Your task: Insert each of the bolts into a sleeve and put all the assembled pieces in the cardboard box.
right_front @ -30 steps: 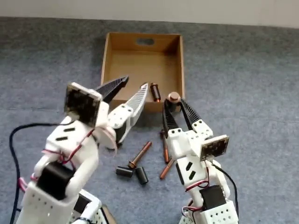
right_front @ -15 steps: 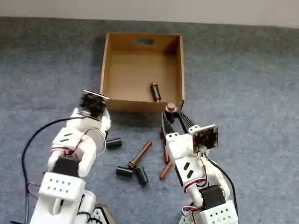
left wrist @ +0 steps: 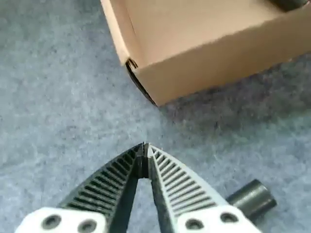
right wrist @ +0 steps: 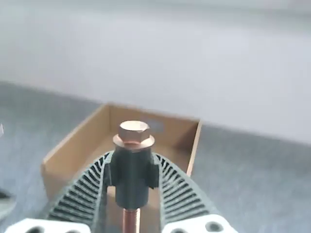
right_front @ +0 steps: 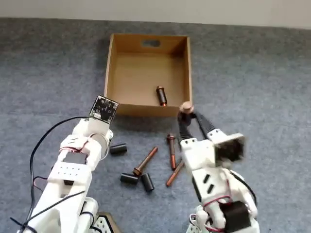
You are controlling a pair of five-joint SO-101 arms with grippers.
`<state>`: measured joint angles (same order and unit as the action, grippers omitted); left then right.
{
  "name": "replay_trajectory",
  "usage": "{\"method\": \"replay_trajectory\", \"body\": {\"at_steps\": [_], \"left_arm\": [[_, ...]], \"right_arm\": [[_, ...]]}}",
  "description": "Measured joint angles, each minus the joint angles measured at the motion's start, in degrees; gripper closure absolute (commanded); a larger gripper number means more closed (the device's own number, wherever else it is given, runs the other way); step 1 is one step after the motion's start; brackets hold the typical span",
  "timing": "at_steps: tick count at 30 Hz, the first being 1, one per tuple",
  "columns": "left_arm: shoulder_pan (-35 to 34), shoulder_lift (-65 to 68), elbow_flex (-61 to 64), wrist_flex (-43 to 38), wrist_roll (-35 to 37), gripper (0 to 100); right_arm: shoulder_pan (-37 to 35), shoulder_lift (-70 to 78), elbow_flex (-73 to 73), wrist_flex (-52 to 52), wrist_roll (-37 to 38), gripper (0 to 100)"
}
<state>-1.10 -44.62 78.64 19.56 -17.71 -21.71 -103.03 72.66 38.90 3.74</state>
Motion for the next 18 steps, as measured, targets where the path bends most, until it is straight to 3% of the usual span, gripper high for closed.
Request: {"method": "replay_trajectory", "body": {"at_steps": [6,18], "left_arm": [[0.0,0.0,1.67,-0.35,0.0,98],[0.0,0.0,2.2,-0.35,0.0,98]], "right_arm": [[0.35,11.96,-12.31,0.0,0.09,99.0],[1.23,53.54,-30.51,0.7,0.09,99.1]]}}
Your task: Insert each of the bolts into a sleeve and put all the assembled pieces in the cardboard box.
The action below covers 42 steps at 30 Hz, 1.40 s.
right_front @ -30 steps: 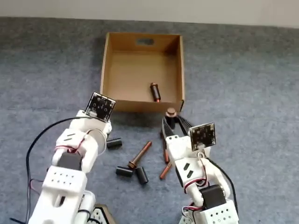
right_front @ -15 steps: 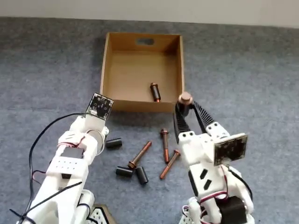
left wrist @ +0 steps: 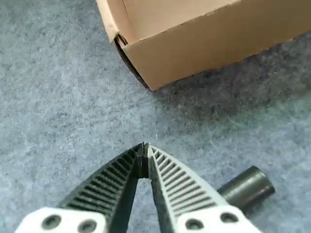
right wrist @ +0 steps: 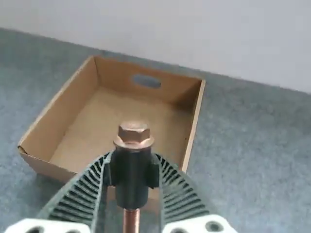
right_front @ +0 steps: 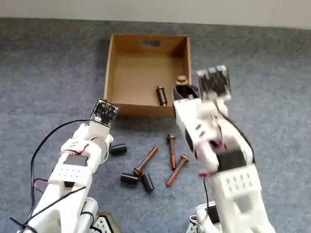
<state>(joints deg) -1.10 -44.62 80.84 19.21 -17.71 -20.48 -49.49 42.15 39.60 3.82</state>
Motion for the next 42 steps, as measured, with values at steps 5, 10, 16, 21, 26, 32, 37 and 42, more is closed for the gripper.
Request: {"method": "replay_trajectory", "body": {"at_steps": [5,10,16,21,26,32,37,42], "left_arm": [[0.0,0.0,0.0,0.0,0.0,98],[0.0,0.18,0.0,0.0,0.0,98],[1.05,0.18,0.0,0.0,0.0,98],[1.23,0.18,0.0,0.0,0.0,98],[1.23,0.18,0.0,0.0,0.0,98],[1.23,0.18,0.0,0.0,0.0,98],[1.23,0.18,0.0,0.0,0.0,98],[1.23,0.18,0.0,0.0,0.0,98]], "right_arm": [[1.41,17.67,-10.9,1.41,-5.63,99.1],[3.52,36.4,-24.0,1.49,-9.76,99.1],[5.27,57.49,-40.79,2.73,-9.93,99.1],[5.45,70.15,-53.1,7.82,-10.02,99.1],[5.45,78.33,-64.09,12.13,-10.02,99.1],[5.45,87.56,-73.05,12.66,-10.46,99.1],[5.36,91.16,-77.98,18.37,-10.46,99.1],[5.36,93.63,-81.49,24.44,-10.46,99.1]]}}
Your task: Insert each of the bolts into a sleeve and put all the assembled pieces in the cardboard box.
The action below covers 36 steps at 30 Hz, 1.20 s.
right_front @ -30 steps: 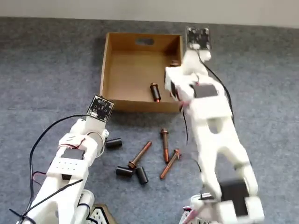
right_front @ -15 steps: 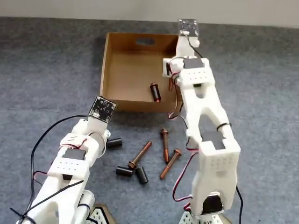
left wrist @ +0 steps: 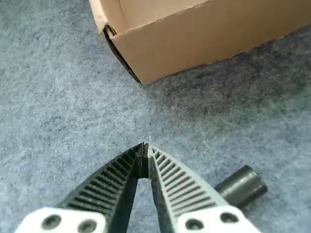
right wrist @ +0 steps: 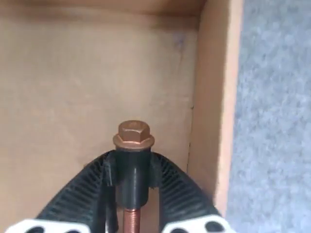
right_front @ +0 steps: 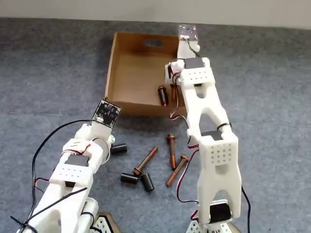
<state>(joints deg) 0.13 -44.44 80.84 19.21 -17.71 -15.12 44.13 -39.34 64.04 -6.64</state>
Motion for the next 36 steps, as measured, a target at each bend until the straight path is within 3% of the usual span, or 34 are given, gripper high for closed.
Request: {"method": "replay_trajectory", "body": {"at_steps": [13,18,23,36], "left_arm": [[0.0,0.0,0.0,0.0,0.0,98],[0.0,0.0,0.0,0.0,0.0,98],[0.0,0.0,0.0,0.0,0.0,98],[0.0,0.0,0.0,0.0,0.0,98]], "right_arm": [[-0.09,2.99,-0.44,4.4,0.0,98.1],[-0.09,2.99,-0.44,4.75,0.0,82.7],[-0.53,2.99,-1.49,6.42,-0.18,81.5],[1.76,2.73,-27.43,22.95,-0.18,81.5]]}}
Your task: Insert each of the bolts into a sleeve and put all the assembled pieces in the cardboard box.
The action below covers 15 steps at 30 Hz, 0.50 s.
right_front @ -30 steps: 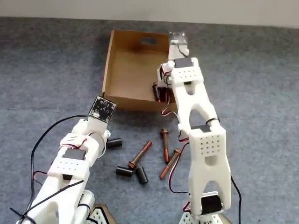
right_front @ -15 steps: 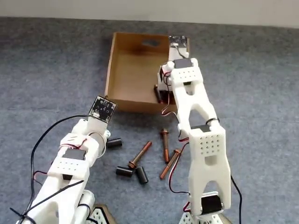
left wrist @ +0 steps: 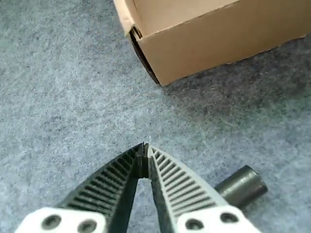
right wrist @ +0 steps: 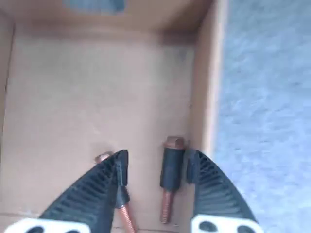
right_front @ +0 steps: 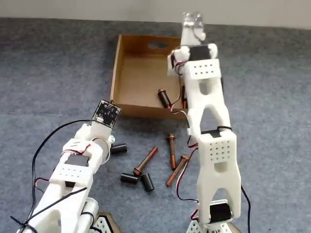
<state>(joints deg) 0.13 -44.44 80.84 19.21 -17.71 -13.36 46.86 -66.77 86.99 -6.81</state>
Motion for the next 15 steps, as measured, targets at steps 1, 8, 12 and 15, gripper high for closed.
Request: {"method": "replay_trajectory", "body": {"at_steps": [1,8,12,15], "left_arm": [[0.0,0.0,0.0,0.0,0.0,98],[0.0,0.0,0.0,0.0,0.0,98],[0.0,0.0,0.0,0.0,0.0,98],[0.0,0.0,0.0,0.0,0.0,98]], "right_arm": [[0.88,0.0,-0.7,0.62,0.0,81.5],[4.57,7.65,-2.11,0.7,0.0,81.6],[4.57,11.25,-2.11,-0.97,0.0,93.5],[4.57,12.57,-2.11,-2.64,0.0,97.6]]}}
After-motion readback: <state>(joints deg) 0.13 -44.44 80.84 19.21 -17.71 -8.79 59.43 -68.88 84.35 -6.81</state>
